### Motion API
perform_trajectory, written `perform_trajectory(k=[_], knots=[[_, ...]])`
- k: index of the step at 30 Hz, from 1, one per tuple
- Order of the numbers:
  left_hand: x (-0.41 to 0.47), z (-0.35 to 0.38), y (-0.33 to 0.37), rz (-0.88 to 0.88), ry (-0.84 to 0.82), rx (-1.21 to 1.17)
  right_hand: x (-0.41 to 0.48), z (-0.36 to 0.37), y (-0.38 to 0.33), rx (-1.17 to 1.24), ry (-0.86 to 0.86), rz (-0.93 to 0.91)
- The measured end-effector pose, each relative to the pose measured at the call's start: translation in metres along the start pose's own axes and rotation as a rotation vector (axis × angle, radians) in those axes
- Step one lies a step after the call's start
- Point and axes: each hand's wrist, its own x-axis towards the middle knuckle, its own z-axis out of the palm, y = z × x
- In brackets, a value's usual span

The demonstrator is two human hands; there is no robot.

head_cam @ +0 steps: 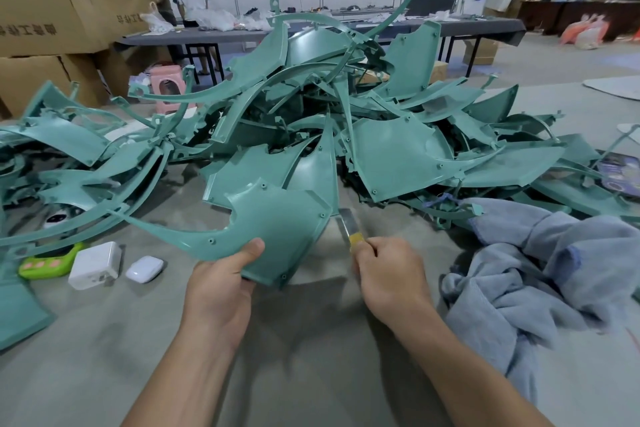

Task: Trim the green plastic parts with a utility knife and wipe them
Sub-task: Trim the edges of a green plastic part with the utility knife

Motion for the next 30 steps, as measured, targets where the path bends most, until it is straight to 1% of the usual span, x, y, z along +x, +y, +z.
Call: perform_trajectory(k=[3,5,6,7,9,11,12,13,15,16,17,18,19,21,22,23,24,27,29,30], knots=[[0.001,0.001,-0.001,0.001,0.014,0.021,-0.002,0.005,0.000,0.294,0.054,-0.106],[0.000,0.003,-0.001,0.011,0.016,0.033,-0.002,0.008,-0.003,0.432,0.013,-0.134],[-0.001,0.004,-0.001,0.013,0.015,0.034,-0.001,0.010,-0.004,0.443,-0.016,-0.131],[-0.001,0.003,0.000,0.013,0.013,0.031,0.000,0.011,-0.005,0.401,-0.034,-0.119],[-0.002,0.002,0.001,-0.003,0.006,0.018,0.005,0.010,-0.002,0.200,-0.033,-0.052],[-0.001,0.000,0.002,-0.034,0.007,-0.003,0.008,0.005,0.003,-0.024,0.015,0.043],[-0.001,0.000,0.002,-0.043,0.011,-0.012,0.008,0.002,0.005,-0.069,0.048,0.058],[0.000,-0.001,0.002,-0.047,0.016,-0.017,0.008,0.000,0.006,-0.057,0.077,0.037],[0.000,0.000,0.002,-0.045,0.018,-0.010,0.005,-0.001,0.004,0.092,0.114,-0.086],[0.000,0.000,0.002,-0.039,0.016,-0.004,0.003,0.000,0.001,0.169,0.116,-0.142],[0.001,0.000,0.002,-0.035,0.015,0.000,0.002,0.001,-0.001,0.197,0.100,-0.166],[0.001,0.000,0.002,-0.034,0.013,0.001,0.003,0.002,-0.002,0.154,0.072,-0.152],[0.001,0.000,0.001,-0.034,0.013,-0.003,0.005,0.002,-0.001,0.051,0.041,-0.104],[0.001,-0.001,0.001,-0.039,0.008,-0.008,0.009,0.001,0.003,-0.133,0.018,0.055],[0.002,-0.001,0.001,-0.043,0.004,-0.008,0.010,-0.001,0.006,-0.143,0.029,0.103],[0.002,-0.001,0.001,-0.045,0.002,-0.006,0.010,-0.003,0.008,-0.099,0.044,0.107],[0.002,-0.001,0.001,-0.045,0.003,0.000,0.009,-0.004,0.008,-0.017,0.066,0.071],[0.001,0.001,0.002,-0.024,-0.006,0.014,0.006,-0.002,0.003,0.225,0.136,-0.098],[-0.001,0.002,0.002,-0.007,-0.021,0.026,0.003,0.002,-0.002,0.292,0.095,-0.153],[-0.002,0.002,0.001,0.000,-0.029,0.036,0.004,0.003,-0.002,0.270,0.059,-0.142]])
